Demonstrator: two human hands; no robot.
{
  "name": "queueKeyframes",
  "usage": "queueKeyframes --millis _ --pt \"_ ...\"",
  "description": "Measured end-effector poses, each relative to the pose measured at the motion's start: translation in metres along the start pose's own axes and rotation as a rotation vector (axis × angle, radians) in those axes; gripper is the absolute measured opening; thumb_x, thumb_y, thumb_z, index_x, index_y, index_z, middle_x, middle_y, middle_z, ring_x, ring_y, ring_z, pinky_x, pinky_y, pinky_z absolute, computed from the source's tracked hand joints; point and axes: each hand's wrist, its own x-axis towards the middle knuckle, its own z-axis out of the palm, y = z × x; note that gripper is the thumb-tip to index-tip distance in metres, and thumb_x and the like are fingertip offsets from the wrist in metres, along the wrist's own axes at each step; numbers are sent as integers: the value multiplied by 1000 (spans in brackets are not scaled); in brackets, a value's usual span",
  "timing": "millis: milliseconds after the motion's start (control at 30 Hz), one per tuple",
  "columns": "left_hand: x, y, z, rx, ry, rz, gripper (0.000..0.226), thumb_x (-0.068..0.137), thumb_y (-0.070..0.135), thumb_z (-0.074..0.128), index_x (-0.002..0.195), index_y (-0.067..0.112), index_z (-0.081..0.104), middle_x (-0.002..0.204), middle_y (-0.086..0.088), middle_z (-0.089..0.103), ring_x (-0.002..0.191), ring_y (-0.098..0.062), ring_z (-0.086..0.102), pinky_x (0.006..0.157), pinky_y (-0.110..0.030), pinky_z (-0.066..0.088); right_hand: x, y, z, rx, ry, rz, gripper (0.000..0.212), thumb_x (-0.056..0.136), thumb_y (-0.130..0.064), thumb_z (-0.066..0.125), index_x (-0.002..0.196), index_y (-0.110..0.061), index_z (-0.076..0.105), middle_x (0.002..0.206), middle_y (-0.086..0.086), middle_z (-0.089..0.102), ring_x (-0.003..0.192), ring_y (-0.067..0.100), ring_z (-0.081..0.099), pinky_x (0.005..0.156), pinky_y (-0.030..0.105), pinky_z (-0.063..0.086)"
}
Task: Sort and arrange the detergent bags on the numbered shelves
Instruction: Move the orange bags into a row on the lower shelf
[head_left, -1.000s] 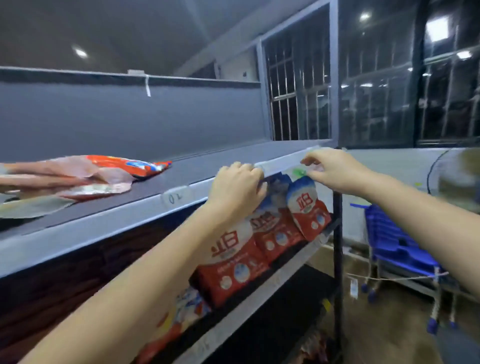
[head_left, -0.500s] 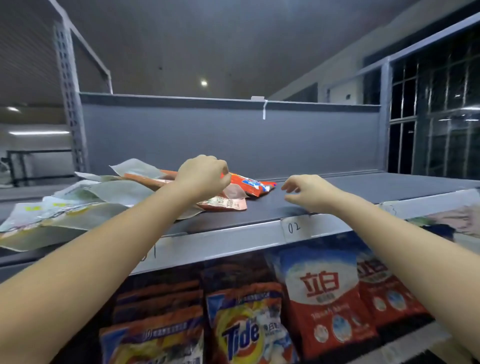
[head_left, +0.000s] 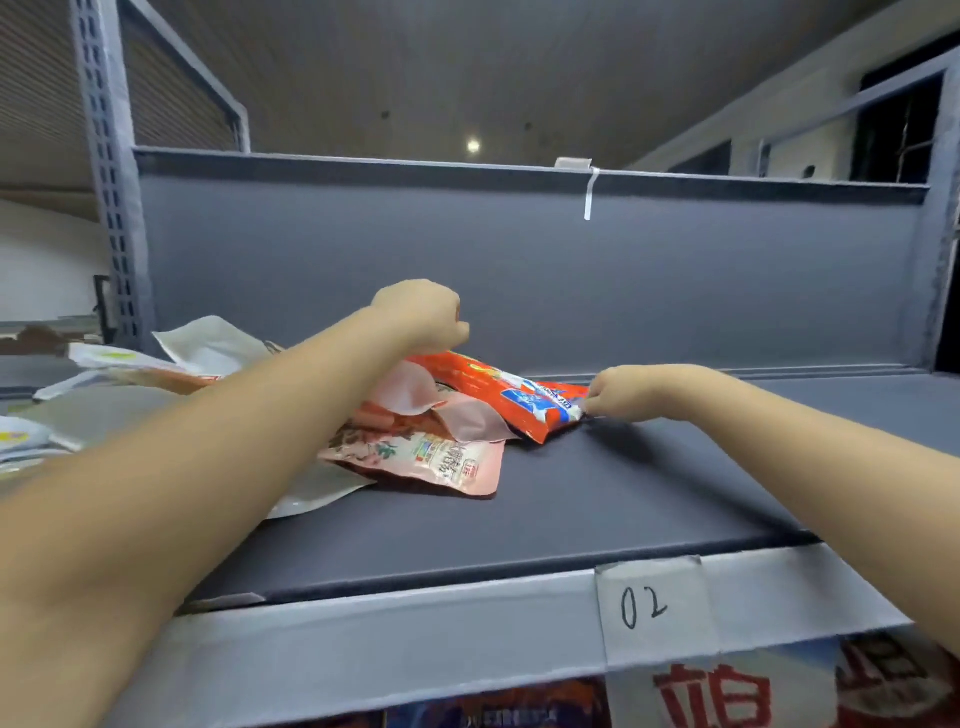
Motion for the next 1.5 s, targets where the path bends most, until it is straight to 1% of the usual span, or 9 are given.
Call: queueKeyframes --millis 167,367,500,633,767,933,1067,1367,1500 --pt "27 0 48 -103 -304 -43 35 100 34 32 110 11 56 117 -10 58 106 -28 54 88 -34 42 38 7 3 356 -5 48 35 95 -42 43 75 -13 47 78 3 46 69 19 40 60 27 30" --pt "29 -3 53 -419 -171 -181 44 94 46 41 94 8 63 105 -10 62 98 -28 56 82 -33 41 60 11 23 728 160 31 39 88 -37 62 107 -3 58 106 11 57 86 22 46 61 28 33" --pt "20 1 52 -572 -50 -220 28 91 42 53 70 23 48 97 -3 53 88 -19 45 78 -28 34 54 10 24 967 232 -12 15 89 -10 56 75 -7 56 94 12 57 78 19 52 68 30 45" --pt "15 5 47 -706 -26 -263 34 91 40 53 101 12 70 107 -8 68 85 -18 55 68 -25 41 43 14 16 1282 272 -38 29 95 -4 48 67 -12 49 77 9 56 59 15 56 38 16 46" --pt "8 7 42 -776 -107 -349 43 88 50 56 104 12 69 101 -7 69 82 -22 60 70 -28 44 41 10 12 1371 254 16 22 95 -2 45 74 -10 45 66 8 46 46 12 51 38 16 40" --pt "2 11 30 -891 -248 -468 58 83 65 54 100 11 67 86 -6 70 69 -22 63 69 -28 49 29 8 -12 1558 487 6 24 93 -6 44 111 6 54 97 19 63 81 33 67 75 45 58" --pt "-4 22 20 -1174 -355 -290 55 87 60 51 109 13 66 98 -4 71 81 -18 65 84 -31 52 8 9 -33 1519 661 -104 21 94 -12 43 103 -3 60 105 21 65 93 35 67 82 52 55" --pt "-19 56 -8 -1779 -426 -234 46 84 59 54 101 18 67 105 -5 70 88 -20 68 90 -38 53 -76 20 -50 1578 814 -339 17 99 -13 45 85 -14 55 83 6 65 69 15 67 72 36 59" --pt "-48 63 -25 -2009 -350 -192 36 92 43 51 92 11 66 78 -8 73 64 -19 71 64 -32 59 -123 22 -43 1589 771 -442 15 99 -11 43 90 -12 55 79 2 68 64 11 68 61 27 57"
